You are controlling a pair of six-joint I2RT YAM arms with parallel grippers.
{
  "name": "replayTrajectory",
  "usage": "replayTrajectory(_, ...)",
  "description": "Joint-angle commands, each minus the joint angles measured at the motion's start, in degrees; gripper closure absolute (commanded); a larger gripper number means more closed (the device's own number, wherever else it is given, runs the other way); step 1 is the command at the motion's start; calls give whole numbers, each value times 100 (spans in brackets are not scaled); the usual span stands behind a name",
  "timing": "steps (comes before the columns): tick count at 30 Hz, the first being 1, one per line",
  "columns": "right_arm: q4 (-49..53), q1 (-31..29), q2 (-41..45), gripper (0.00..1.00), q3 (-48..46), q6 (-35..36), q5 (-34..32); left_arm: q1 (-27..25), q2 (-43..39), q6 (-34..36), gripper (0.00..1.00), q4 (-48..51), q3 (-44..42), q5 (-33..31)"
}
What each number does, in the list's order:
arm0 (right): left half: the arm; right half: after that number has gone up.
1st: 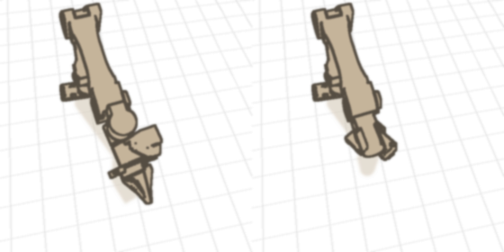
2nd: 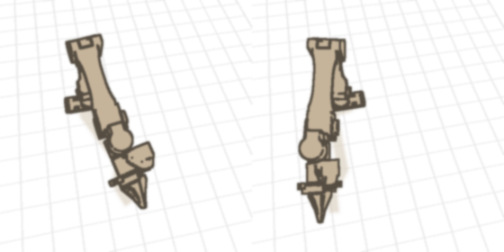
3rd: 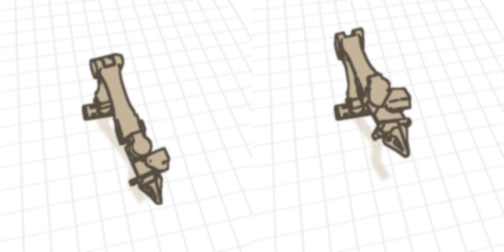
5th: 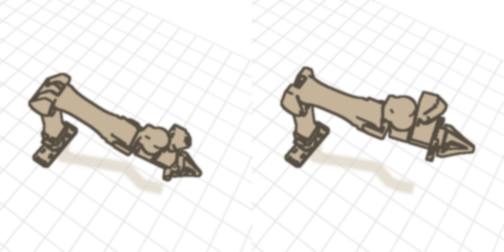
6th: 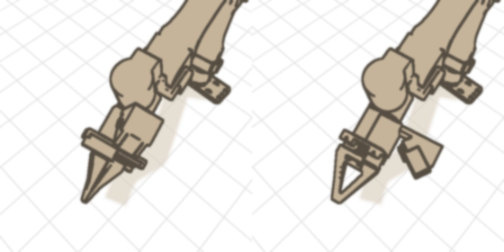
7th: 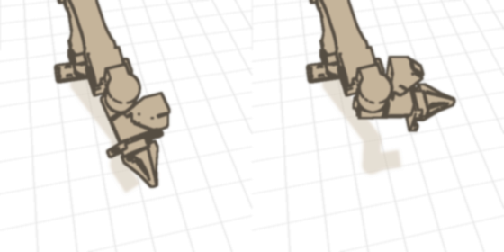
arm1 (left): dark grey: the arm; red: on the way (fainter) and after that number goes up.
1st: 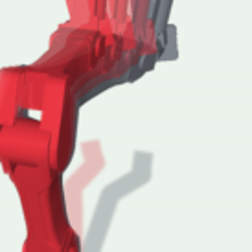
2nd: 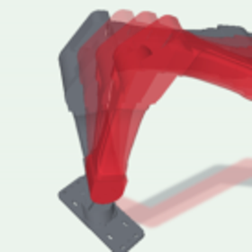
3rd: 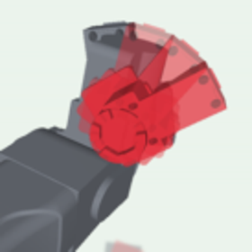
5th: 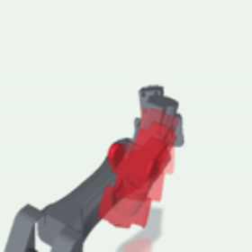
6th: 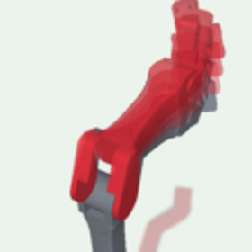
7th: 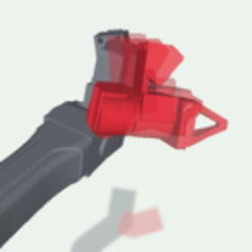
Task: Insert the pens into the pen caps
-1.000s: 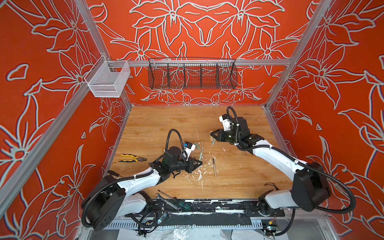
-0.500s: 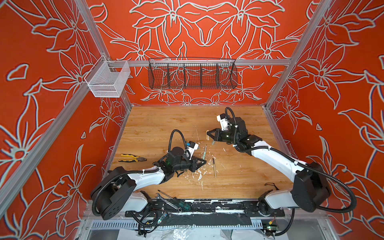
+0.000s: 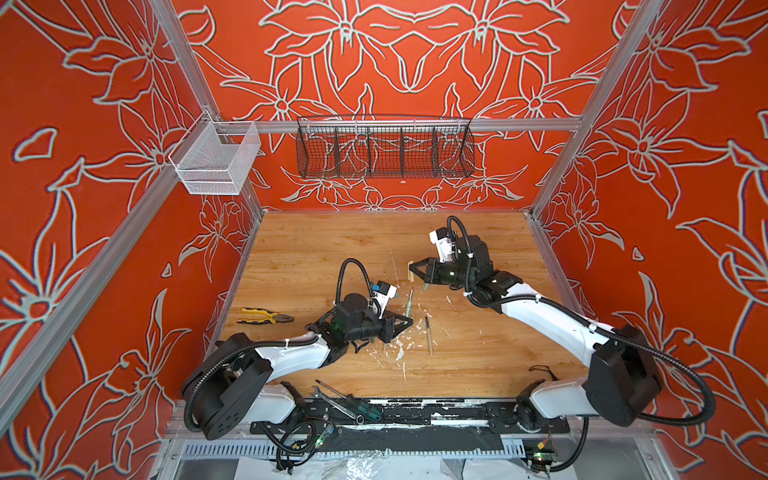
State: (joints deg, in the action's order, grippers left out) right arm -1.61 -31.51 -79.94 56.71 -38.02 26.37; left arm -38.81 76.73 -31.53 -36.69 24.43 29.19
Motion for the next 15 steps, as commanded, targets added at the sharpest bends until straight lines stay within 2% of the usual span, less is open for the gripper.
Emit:
replayTrajectory(1, -121, -57, 154, 92, -55, -100, 52, -39, -157, 28, 100, -174, 63, -80)
replayTrajectory(15, -138, -112, 189, 92, -115, -74, 58, -39, -360, 109, 100, -47, 93, -216)
